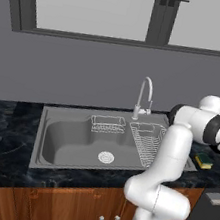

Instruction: Pick the pan and sponge and place them into the sink. Then turn on the water.

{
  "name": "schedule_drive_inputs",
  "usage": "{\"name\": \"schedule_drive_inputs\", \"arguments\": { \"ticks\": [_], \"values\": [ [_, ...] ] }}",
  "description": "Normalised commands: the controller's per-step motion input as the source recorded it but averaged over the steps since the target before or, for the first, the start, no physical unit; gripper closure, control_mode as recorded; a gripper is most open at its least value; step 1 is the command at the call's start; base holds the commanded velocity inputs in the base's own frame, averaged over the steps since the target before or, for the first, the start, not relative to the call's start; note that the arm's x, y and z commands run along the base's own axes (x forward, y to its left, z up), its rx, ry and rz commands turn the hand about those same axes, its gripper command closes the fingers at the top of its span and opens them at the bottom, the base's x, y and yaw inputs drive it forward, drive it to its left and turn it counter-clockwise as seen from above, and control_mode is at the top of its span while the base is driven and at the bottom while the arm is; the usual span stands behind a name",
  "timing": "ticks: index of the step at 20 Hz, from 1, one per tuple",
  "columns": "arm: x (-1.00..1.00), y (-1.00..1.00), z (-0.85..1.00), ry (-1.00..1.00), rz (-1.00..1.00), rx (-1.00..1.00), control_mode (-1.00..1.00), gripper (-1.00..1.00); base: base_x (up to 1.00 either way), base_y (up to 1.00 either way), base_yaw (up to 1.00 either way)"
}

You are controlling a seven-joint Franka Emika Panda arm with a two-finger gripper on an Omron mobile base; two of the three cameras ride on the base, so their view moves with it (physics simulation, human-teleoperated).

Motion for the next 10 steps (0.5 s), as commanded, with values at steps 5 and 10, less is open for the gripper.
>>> {"name": "schedule_drive_inputs", "arguments": {
  "ticks": [5, 10],
  "values": [
    [0.03, -0.05, -0.22, -0.01, 0.00, 0.00, -1.00, -1.00, 0.00, 0.00, 0.00],
    [0.02, -0.14, -0.18, -0.02, 0.01, 0.00, -1.00, -1.00, 0.00, 0.00, 0.00]
  ]
}}
